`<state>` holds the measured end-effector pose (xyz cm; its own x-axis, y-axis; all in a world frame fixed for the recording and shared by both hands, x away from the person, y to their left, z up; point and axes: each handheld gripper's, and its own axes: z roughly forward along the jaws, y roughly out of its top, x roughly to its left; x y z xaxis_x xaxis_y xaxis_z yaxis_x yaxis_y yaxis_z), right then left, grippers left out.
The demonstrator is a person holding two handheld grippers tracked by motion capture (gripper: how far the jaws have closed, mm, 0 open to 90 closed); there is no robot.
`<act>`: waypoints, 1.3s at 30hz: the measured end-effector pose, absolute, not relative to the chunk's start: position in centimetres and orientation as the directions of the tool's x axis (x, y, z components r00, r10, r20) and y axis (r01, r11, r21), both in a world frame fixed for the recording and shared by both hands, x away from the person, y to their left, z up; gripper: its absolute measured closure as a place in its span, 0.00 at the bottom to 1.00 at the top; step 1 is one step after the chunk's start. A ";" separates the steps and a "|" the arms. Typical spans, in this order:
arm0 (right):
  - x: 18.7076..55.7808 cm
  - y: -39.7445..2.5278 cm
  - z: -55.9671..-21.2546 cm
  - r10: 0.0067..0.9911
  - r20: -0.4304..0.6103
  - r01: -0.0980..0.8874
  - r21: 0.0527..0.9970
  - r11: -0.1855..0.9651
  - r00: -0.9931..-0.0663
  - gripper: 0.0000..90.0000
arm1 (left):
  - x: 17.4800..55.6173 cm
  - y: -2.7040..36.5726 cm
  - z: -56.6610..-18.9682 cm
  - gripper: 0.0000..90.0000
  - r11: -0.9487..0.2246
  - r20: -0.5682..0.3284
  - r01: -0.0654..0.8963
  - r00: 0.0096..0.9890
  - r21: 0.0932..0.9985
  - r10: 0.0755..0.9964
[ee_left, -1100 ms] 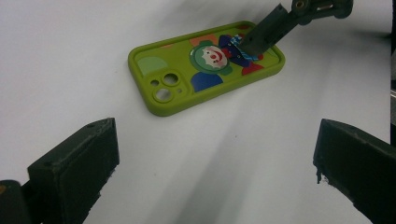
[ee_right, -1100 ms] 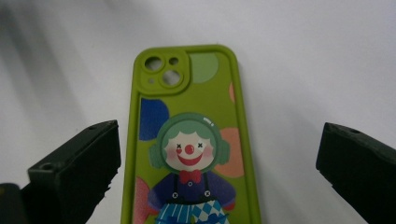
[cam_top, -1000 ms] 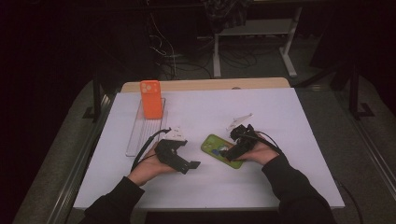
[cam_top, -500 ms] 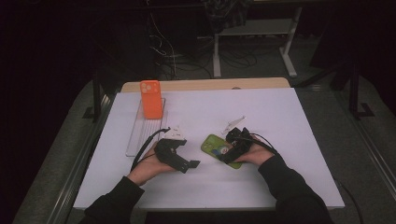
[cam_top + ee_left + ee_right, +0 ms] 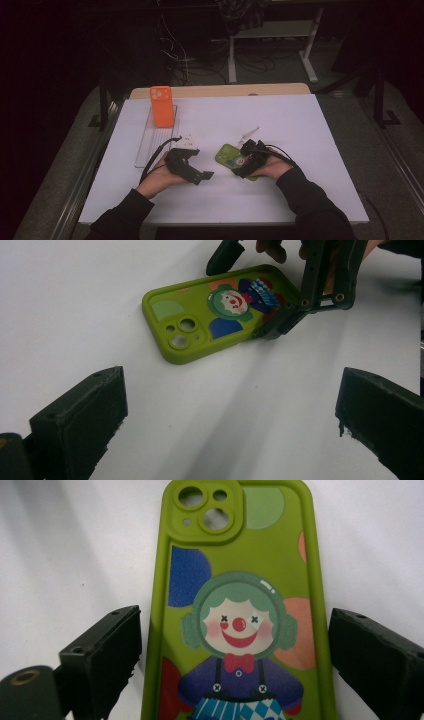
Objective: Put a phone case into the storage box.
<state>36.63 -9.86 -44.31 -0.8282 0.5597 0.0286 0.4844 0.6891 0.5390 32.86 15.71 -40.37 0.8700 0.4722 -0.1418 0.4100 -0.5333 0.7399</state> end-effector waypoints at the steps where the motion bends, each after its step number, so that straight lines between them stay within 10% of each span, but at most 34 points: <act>1: 36.5 -9.8 -44.3 0.563 0.033 0.490 0.536 0.687 -0.826 0.09 | 32.9 15.7 -40.4 0.00 -0.533 -0.142 0.410 0.870 0.740 0.472; 39: 37.9 -11.5 -41.6 0.493 0.020 0.424 0.541 0.726 -0.870 0.17 | 34.9 14.3 -39.0 0.00 -0.577 -0.134 0.375 0.900 0.726 0.416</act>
